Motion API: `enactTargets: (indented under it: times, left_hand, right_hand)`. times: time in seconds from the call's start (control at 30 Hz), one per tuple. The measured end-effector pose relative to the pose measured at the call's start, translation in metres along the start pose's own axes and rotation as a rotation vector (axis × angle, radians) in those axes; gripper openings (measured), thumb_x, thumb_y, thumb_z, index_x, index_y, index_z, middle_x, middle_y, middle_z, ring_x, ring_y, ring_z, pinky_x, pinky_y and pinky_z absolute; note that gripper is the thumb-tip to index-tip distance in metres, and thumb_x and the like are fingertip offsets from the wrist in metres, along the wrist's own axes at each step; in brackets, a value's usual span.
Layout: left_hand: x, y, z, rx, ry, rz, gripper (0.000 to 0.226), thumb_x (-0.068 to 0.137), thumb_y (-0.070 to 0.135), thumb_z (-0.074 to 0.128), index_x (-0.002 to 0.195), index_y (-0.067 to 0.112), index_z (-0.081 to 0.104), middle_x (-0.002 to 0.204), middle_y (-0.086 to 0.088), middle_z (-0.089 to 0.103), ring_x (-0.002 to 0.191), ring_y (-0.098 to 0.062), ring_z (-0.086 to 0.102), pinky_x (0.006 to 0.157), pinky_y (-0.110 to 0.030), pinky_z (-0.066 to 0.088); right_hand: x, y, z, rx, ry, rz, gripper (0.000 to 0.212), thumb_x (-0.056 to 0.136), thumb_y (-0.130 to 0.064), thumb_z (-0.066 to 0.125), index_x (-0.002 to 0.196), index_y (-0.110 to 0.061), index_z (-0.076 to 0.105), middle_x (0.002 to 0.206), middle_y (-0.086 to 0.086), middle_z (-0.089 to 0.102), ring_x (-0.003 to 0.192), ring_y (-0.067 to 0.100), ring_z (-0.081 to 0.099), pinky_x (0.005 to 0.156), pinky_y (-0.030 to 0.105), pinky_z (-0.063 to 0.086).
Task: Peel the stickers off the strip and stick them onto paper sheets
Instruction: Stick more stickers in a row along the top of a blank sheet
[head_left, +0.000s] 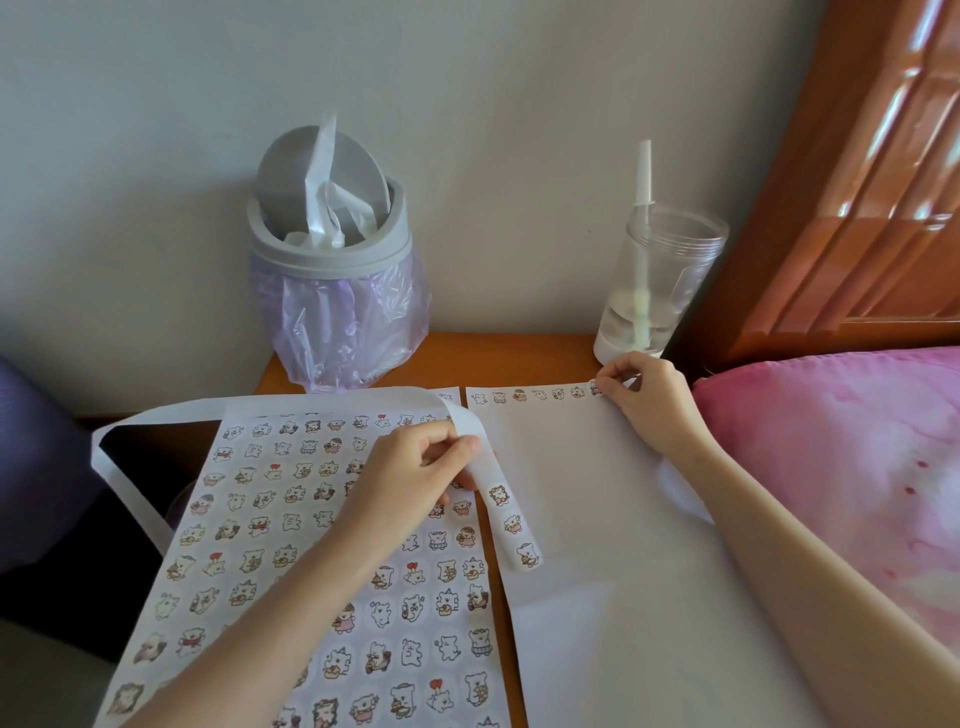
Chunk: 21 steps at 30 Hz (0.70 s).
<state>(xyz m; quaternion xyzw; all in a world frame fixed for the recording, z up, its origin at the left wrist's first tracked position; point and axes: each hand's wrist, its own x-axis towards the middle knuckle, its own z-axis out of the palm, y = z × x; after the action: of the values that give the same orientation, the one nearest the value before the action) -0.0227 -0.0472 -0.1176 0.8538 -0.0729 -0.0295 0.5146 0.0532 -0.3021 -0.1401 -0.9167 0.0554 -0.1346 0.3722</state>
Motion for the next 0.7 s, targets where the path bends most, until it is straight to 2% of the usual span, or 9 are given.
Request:
enactTargets:
  times: [0.13, 0.43, 0.7]
  left_hand:
    - [0.0003, -0.0001, -0.0001, 0.001, 0.000, 0.006, 0.017, 0.092, 0.024, 0.055, 0.081, 0.019, 0.068, 0.066, 0.008, 0.069, 0.047, 0.007, 0.057, 0.045, -0.004, 0.039]
    - [0.0005, -0.0008, 0.0004, -0.007, -0.007, 0.011, 0.018, 0.092, 0.022, 0.054, 0.086, 0.014, 0.070, 0.074, 0.004, 0.071, 0.050, 0.009, 0.059, 0.047, -0.004, 0.040]
    - [0.0006, -0.0009, 0.0008, 0.002, -0.002, 0.017, 0.018, 0.092, 0.022, 0.054, 0.091, 0.014, 0.070, 0.073, 0.006, 0.070, 0.047, 0.009, 0.057, 0.045, -0.004, 0.039]
  right_hand:
    - [0.0007, 0.0010, 0.0011, -0.016, 0.005, 0.010, 0.011, 0.084, -0.020, 0.065, 0.077, -0.028, 0.062, 0.089, -0.006, 0.066, 0.073, 0.009, 0.052, 0.076, 0.033, 0.046]
    - [0.0017, 0.0005, -0.0013, -0.033, -0.022, 0.002, 0.012, 0.085, -0.018, 0.064, 0.077, -0.027, 0.062, 0.085, -0.007, 0.063, 0.074, 0.011, 0.052, 0.072, 0.030, 0.043]
    - [-0.0031, -0.0003, 0.0024, -0.067, 0.016, -0.009, 0.008, 0.085, -0.020, 0.063, 0.079, -0.026, 0.063, 0.087, -0.009, 0.065, 0.076, 0.011, 0.053, 0.073, 0.034, 0.045]
